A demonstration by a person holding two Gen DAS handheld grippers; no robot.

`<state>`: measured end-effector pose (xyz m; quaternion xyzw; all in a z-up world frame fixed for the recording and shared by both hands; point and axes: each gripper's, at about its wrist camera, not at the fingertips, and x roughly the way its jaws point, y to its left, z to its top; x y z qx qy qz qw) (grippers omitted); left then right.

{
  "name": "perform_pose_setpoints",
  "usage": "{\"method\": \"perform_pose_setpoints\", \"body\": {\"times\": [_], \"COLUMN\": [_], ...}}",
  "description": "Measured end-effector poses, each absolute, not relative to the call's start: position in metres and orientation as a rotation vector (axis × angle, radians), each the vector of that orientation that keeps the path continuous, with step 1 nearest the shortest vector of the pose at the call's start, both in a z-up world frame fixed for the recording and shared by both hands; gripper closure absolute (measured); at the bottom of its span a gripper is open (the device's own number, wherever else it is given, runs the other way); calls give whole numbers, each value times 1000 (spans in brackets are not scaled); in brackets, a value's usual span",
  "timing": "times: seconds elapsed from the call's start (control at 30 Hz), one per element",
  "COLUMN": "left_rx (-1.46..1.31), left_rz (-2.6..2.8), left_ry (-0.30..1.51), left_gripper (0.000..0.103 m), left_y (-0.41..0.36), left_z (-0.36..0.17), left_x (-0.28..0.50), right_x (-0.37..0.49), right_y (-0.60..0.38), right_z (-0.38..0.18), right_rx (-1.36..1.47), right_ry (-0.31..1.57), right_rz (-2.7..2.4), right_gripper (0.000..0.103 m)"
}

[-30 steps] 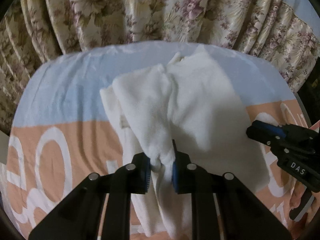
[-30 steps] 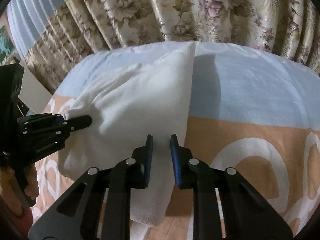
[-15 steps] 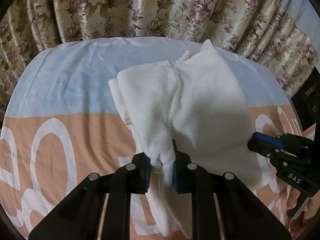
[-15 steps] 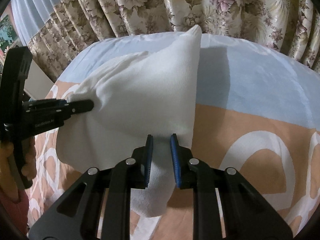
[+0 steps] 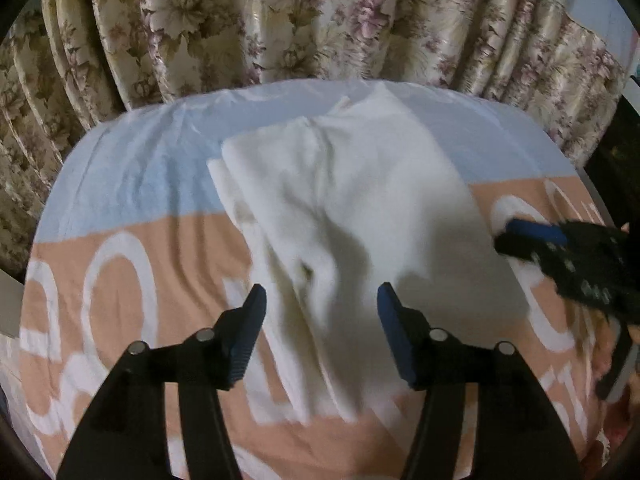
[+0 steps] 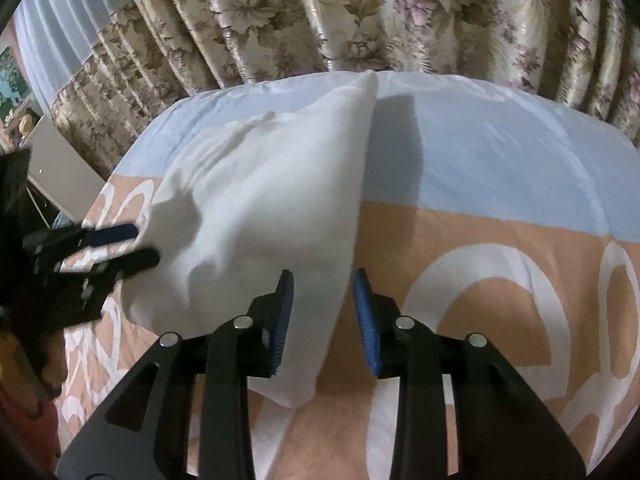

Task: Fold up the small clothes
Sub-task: 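Press and straighten the folded bundle with the left gripper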

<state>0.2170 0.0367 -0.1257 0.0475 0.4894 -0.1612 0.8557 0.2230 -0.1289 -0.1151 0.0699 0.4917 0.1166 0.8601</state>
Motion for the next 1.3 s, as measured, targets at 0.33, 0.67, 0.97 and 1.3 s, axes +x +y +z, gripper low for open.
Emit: {"method": "perform_pose_setpoints", "body": {"times": [0.33, 0.67, 0.97, 1.3], "left_rx": [108, 133, 51, 97], "left_rz": [-373, -376, -381, -316], "left_ry": [1103, 1109, 1130, 1043], "left_gripper": [96, 95, 90, 47], "left_y": [24, 48, 57, 55], "left_z": [-150, -138, -154, -123], "left_x": [199, 199, 205, 197], "right_x": [211, 196, 196, 207], "right_y": [-128, -94, -101, -115], "right_z": [-117, -124, -141, -104], "right_rx": [169, 43, 61, 121], "right_ry": [1040, 1067, 1082, 1007], "right_rz": [253, 325, 327, 350], "right_gripper": [71, 86, 91, 87]}}
